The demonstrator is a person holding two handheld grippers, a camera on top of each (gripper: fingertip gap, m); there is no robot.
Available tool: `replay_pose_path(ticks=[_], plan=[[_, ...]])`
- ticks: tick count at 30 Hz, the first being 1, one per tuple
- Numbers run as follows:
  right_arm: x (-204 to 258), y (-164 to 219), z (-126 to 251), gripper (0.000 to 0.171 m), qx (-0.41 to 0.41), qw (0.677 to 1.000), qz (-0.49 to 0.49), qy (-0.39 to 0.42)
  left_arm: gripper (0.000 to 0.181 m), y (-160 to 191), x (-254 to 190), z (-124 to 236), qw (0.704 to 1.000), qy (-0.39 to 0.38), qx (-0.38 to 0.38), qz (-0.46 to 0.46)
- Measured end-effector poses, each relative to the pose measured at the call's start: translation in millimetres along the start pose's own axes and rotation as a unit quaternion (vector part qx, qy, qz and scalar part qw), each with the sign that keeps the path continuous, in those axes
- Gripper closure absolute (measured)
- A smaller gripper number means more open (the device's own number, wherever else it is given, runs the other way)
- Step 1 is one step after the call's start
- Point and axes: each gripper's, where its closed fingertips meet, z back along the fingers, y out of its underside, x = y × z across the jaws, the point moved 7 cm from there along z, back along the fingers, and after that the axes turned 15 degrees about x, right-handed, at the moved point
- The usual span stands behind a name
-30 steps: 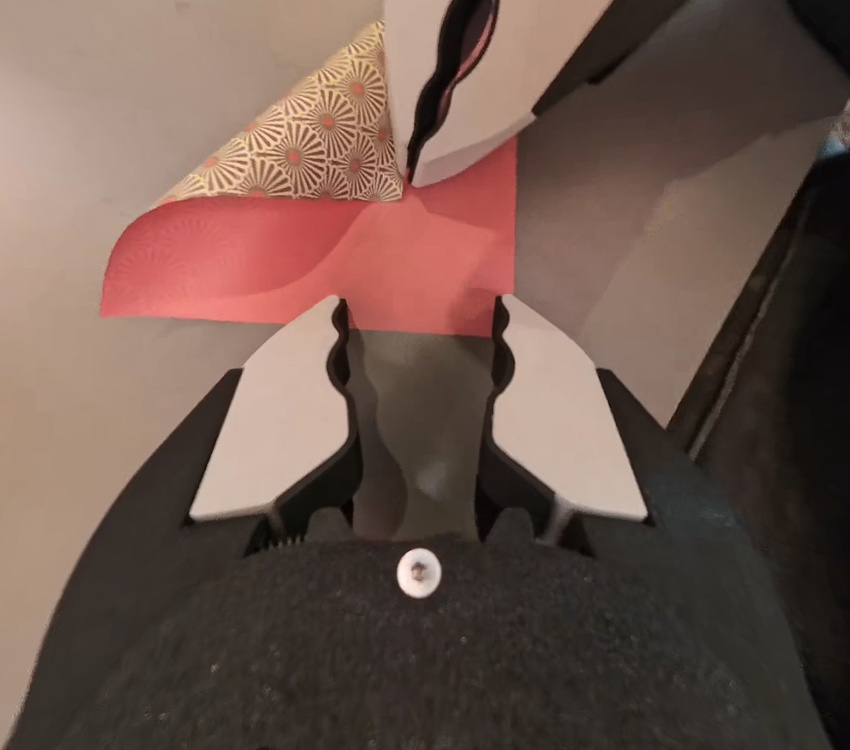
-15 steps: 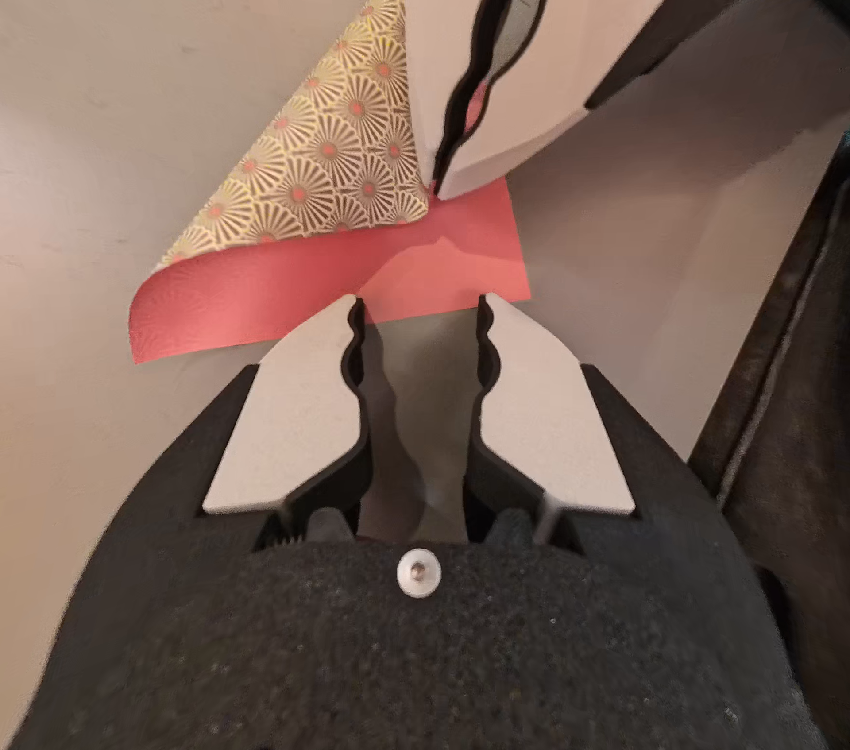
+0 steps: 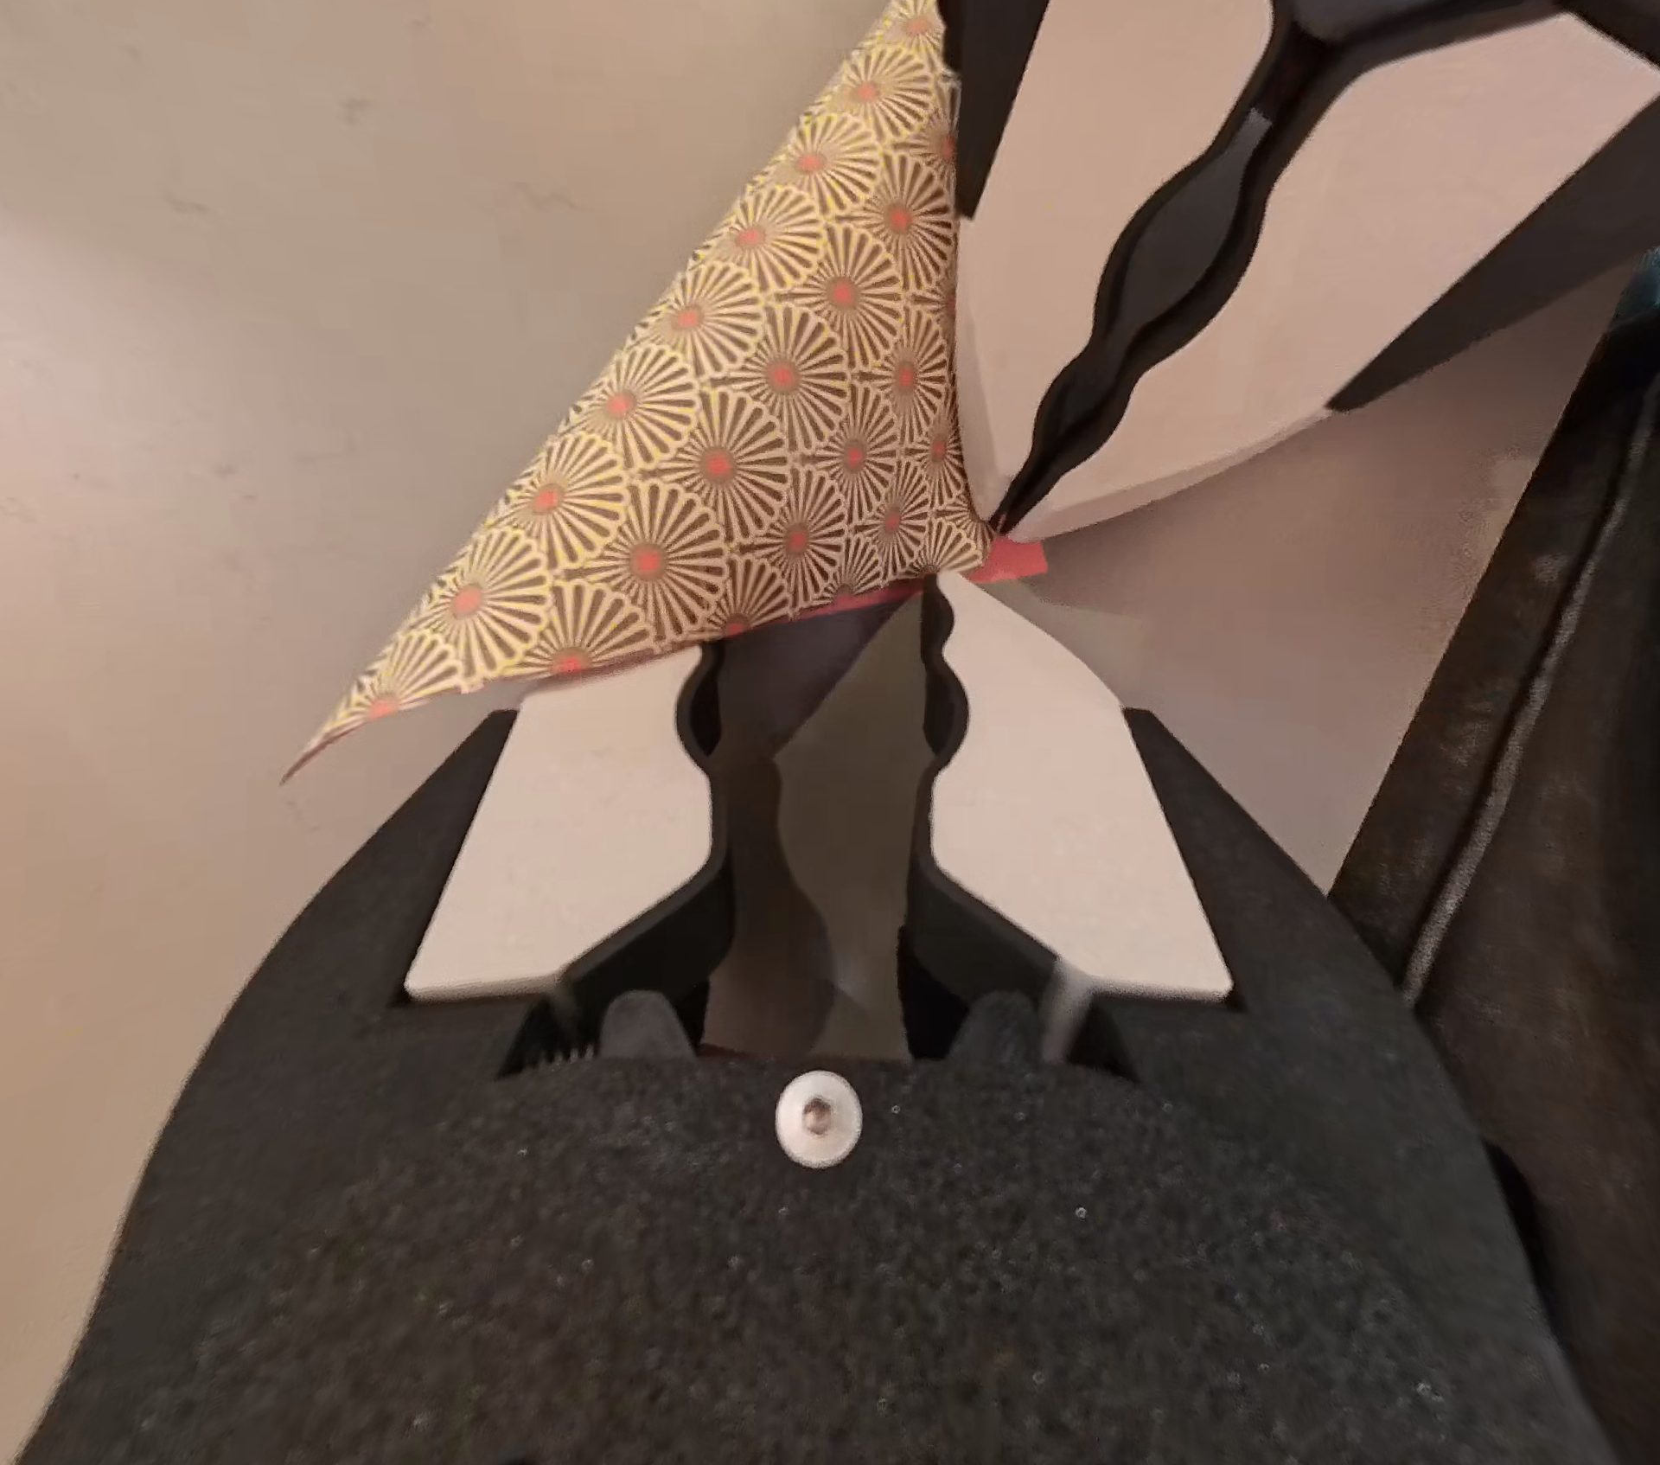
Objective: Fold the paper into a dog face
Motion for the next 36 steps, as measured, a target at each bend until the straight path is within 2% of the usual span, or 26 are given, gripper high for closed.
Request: replay_pose_path(ticks=[12,18,30,36], plan=[[1,1,-2,0.171,0.002,1.000,0.009,0.001,0.141,0,-1,0,1.000,0.004,0.000,-0.001],[1,1,-2,0.171,-0.001,1.000,0.011,0.000,0.128,-3,-4,0,0.999,0.030,-0.002,0.010],[1,1,-2,0.171,-0.002,0.999,0.031,0.008,0.142,-8,3,0,0.997,0.041,-0.007,0.063],[2,1,-2,0.171,0.002,0.998,0.051,0.022,0.145,-10,-3,-3,0.999,-0.014,0.017,0.031]])
